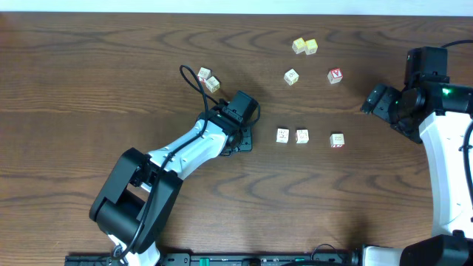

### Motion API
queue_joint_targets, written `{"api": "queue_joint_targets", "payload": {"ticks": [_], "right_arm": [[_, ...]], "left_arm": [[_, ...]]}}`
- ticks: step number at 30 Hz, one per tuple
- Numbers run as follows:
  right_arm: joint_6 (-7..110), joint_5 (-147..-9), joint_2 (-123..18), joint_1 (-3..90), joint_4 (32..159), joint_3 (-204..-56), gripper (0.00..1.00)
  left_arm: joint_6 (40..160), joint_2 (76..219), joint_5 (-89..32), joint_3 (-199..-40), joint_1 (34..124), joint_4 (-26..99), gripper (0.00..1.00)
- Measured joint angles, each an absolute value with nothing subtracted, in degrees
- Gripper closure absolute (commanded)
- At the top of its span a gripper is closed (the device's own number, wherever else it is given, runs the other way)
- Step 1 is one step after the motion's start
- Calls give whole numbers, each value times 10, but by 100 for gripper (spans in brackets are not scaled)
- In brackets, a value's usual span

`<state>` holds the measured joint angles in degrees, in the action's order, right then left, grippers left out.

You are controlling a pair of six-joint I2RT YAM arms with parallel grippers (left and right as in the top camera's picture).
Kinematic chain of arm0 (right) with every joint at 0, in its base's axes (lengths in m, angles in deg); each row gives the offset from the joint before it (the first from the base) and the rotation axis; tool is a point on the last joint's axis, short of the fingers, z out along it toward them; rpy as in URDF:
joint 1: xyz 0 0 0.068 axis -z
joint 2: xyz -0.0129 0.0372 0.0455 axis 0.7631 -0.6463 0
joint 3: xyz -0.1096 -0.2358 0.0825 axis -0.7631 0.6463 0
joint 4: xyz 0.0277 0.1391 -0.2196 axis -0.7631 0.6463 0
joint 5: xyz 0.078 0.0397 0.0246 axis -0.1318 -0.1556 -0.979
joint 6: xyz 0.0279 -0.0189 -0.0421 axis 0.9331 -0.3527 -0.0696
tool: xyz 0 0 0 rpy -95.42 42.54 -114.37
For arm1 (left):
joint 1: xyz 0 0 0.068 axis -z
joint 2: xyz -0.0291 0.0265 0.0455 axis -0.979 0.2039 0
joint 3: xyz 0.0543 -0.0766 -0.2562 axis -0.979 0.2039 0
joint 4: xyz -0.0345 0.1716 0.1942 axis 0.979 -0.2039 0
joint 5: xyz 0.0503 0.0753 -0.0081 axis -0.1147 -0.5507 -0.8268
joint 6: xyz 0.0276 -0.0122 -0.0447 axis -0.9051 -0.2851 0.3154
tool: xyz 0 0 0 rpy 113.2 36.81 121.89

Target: Lift 4 blocks

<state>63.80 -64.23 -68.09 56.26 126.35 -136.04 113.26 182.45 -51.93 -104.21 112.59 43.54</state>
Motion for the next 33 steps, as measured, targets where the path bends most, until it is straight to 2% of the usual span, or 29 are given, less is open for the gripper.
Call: {"api": "queue_joint_targets", "payload": {"ticks": [2,6,13,17,18,19,20,21,22,23,25,26,27,30,33], "right_arm": [[638,-642,-681,563,1264,-1360,1],[638,-642,-681,563,1264,-1360,1],[638,-642,-681,563,1263,-1360,1],[641,-647,-681,563,1247,-1360,1],[642,-656,-681,563,1242,-1360,8],[642,-667,-681,563,1246,-1360,28],[638,-686,-681,563,1248,-1360,42],[636,-695,-681,563,1247,-1360,60],[626,-712,-681,562,1248,-1360,77],[610,-719,-683,561,1253,-1360,85],[588,-721,-688,554,1244,-1350,88],[580,-716,-694,547,1221,-1330,94],[578,-715,-696,544,1212,-1321,99],[567,-714,-720,541,1169,-1271,99],[565,-717,-752,544,1154,-1240,99]], "left_arm": [[1133,1823,-519,-1043,1126,413,52],[1131,1783,-515,-1056,1117,351,29],[1112,1537,-518,-1096,1035,251,28],[1098,1509,-519,-1097,951,185,18],[1086,1512,-519,-1095,919,177,18],[1080,1514,-519,-1094,902,176,18],[1072,1518,-519,-1091,884,176,26],[1069,1522,-519,-1091,872,175,41],[1060,1534,-511,-1090,857,176,51],[1051,1545,-501,-1090,854,183,58],[1034,1571,-479,-1089,855,207,67],[1028,1588,-471,-1089,857,222,77],[1023,1610,-462,-1089,859,234,79],[1017,1665,-451,-1088,860,264,81],[1012,1718,-445,-1087,860,276,91]]}}
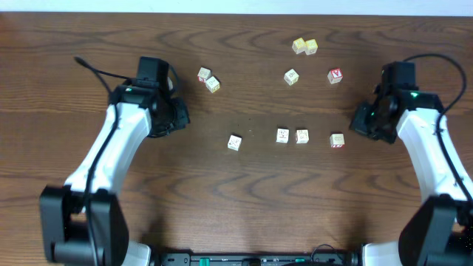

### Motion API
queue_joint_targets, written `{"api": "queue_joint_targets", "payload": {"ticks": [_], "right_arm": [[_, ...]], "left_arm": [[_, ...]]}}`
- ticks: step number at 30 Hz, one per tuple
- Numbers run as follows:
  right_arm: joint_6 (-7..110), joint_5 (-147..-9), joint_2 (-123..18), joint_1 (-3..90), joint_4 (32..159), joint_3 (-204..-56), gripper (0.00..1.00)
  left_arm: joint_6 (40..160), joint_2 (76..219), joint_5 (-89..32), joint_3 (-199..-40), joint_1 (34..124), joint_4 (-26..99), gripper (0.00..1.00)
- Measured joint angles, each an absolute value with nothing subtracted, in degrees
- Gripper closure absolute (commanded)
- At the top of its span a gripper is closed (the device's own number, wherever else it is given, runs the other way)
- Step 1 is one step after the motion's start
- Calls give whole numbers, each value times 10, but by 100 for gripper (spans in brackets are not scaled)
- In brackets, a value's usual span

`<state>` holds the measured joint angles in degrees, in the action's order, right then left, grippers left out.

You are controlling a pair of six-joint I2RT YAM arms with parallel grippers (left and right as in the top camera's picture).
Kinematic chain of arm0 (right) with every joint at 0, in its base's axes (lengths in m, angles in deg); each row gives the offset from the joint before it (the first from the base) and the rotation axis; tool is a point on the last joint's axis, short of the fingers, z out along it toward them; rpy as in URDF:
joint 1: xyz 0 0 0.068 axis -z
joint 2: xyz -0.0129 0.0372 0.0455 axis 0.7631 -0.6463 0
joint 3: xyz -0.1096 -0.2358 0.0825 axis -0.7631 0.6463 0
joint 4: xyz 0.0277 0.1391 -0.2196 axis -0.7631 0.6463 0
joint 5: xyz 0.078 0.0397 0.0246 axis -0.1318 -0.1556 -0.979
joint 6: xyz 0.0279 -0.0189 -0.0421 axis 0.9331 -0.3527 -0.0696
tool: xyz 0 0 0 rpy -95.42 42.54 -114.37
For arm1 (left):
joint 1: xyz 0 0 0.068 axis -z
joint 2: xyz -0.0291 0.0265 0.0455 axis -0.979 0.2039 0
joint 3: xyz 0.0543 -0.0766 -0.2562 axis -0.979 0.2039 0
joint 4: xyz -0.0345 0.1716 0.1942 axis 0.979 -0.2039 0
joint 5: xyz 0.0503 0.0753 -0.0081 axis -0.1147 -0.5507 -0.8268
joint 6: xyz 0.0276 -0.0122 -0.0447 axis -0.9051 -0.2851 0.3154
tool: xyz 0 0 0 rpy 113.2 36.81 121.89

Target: Lift 4 blocks

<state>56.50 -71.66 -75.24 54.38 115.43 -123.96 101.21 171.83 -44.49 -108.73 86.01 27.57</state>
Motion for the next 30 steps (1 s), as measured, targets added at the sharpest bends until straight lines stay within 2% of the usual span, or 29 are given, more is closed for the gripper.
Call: {"api": "queue_joint_targets", "payload": {"ticks": [8,15,21,30], "right_arm": [[551,-733,-847,544,1097,-1226,99],[531,-774,-903,544,1068,-1223,99],[506,-844,-915,545,1047,-1224,99],[517,-911,-918,532,1053,-1223,99]], "left_arm": [[994,1824,-369,-1086,860,337,93],[986,1849,-323,-1084,868,351,93],[986,1864,-318,-1084,920,372,93],[1055,1864,-330,-1084,974,415,93]]}}
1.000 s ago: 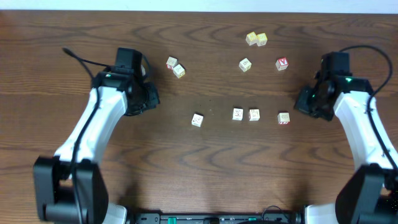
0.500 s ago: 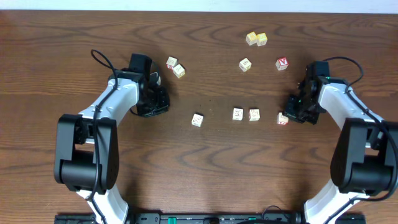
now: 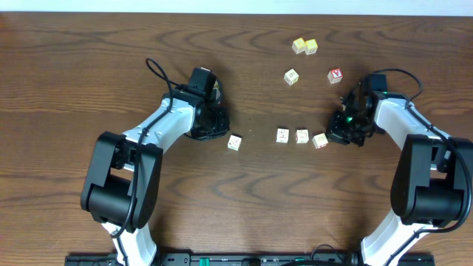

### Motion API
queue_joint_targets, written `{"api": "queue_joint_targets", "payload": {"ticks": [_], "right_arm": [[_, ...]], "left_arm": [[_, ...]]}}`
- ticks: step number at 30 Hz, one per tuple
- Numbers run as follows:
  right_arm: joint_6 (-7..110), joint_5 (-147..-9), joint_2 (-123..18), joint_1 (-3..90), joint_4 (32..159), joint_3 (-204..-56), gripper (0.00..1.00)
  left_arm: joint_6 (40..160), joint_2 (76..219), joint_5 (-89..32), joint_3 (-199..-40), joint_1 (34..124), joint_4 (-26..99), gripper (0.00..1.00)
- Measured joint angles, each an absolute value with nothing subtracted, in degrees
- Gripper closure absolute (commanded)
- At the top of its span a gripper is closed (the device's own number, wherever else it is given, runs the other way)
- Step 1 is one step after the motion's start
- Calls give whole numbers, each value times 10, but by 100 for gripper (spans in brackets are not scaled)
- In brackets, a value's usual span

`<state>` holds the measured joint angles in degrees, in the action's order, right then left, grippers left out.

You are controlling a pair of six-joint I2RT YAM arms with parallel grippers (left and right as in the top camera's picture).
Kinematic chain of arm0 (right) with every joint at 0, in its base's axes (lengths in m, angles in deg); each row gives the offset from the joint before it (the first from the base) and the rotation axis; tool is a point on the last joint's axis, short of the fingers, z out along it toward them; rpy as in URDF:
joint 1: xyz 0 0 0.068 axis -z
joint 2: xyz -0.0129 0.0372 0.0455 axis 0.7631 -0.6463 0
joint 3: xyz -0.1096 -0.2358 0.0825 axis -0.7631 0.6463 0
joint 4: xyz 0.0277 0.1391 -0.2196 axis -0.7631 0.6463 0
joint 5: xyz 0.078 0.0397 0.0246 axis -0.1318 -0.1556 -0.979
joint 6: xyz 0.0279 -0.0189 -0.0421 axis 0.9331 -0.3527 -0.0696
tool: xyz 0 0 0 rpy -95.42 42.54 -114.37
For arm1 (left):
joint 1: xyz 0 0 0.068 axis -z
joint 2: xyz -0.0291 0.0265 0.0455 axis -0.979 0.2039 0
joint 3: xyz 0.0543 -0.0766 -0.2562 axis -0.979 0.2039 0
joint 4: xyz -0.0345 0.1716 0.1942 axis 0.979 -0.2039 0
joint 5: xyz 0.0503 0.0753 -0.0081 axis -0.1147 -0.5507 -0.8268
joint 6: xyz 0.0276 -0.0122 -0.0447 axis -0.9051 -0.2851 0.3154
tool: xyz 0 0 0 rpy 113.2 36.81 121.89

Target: Lift 4 blocks

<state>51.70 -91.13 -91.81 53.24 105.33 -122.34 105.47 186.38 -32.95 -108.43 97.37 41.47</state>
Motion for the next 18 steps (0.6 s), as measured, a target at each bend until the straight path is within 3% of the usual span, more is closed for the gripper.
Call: {"api": "queue_joint_targets", "payload": {"ticks": [18], "right_arm": [[613,-881,-918,486,1069,-1223,99]], "left_arm": [[1074,1864,-371,-1084,971,388,93]]}}
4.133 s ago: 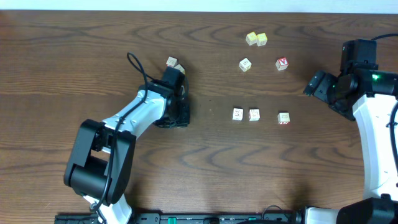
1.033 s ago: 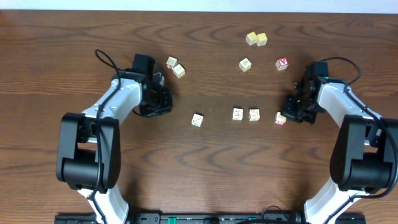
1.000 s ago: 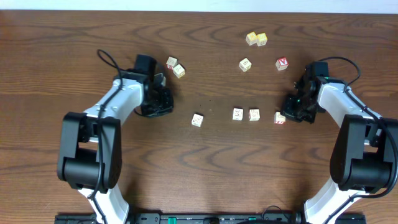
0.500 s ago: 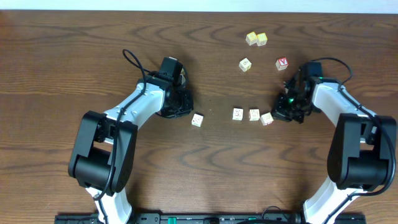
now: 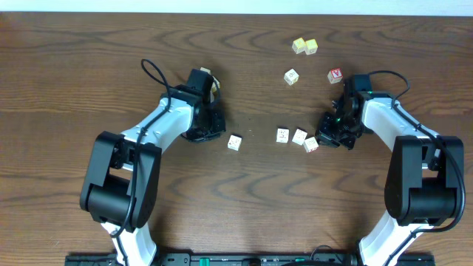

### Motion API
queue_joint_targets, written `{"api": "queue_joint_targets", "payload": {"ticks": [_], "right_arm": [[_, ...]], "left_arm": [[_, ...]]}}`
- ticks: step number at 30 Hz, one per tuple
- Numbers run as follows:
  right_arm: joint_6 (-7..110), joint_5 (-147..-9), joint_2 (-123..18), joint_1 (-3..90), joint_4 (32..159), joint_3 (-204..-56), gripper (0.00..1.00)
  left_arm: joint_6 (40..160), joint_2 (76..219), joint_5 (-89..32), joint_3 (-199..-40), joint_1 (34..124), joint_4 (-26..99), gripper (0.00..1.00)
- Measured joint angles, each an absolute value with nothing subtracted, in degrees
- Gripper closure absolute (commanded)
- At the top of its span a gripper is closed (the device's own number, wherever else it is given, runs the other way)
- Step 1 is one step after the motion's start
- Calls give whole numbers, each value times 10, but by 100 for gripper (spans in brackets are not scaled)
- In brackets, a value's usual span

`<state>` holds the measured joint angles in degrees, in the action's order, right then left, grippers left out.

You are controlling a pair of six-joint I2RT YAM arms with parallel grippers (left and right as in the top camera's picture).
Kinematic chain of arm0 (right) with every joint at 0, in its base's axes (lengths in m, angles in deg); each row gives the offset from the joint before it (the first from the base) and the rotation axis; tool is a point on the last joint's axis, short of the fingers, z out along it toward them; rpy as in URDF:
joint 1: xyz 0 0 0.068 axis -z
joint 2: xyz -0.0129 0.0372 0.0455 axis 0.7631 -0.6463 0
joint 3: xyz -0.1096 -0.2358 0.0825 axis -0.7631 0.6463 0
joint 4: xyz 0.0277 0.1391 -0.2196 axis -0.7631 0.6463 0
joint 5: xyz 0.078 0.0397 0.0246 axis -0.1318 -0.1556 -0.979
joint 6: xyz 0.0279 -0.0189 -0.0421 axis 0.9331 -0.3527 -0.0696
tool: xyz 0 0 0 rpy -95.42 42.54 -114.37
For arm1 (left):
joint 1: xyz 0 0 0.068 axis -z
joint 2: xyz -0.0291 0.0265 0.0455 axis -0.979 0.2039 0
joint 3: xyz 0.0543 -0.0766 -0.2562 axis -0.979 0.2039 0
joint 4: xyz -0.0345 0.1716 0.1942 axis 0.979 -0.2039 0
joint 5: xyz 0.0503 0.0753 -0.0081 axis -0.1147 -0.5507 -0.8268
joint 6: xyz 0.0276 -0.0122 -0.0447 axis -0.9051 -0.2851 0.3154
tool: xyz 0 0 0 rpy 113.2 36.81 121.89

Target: Lift 4 blocks

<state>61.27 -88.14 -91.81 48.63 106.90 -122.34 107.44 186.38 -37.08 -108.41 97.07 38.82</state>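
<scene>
Several small pale wooden blocks lie on the dark wood table (image 5: 244,214). A loose row runs across the middle: one block (image 5: 235,142) at the left, then a block (image 5: 282,135), a tilted block (image 5: 299,137) and a fourth block (image 5: 310,144). My left gripper (image 5: 214,131) is low on the table just left of the leftmost block, apart from it. My right gripper (image 5: 326,137) is low against the right side of the fourth block. Neither gripper's jaws can be made out from above.
Farther back lie a pale block (image 5: 292,76), a red-marked block (image 5: 335,74) and a pair of yellowish blocks (image 5: 304,46). Another block (image 5: 215,86) peeks out beside my left wrist. Both arms reach in from the near corners.
My right gripper has moved left, and the block at its tip now lies farther left, touching the tilted third block. My left gripper has hardly moved.
My left gripper first sat over the spot where the leftmost block later showed, then was drawn back far left with that block lying free. It came back beside it. My right gripper came in from the right, and its block went from 456 to 420 across.
</scene>
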Motion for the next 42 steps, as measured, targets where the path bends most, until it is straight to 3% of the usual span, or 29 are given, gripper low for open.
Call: {"api": "queue_joint_targets", "payload": {"ticks": [11,26,42], "right_arm": [[601,-822,-921,467,1128,-1363,99],[602,-787,-957,301,1053,-1366,99],[614,-815,-995,296,1122,-1366,99]], "left_arm": [[1110,1864,-429,-1084,1004,389,93],[1169,1864,-466,-1084,1049,383,93],[1188,1864,-429,-1084,1085,396,93]]}}
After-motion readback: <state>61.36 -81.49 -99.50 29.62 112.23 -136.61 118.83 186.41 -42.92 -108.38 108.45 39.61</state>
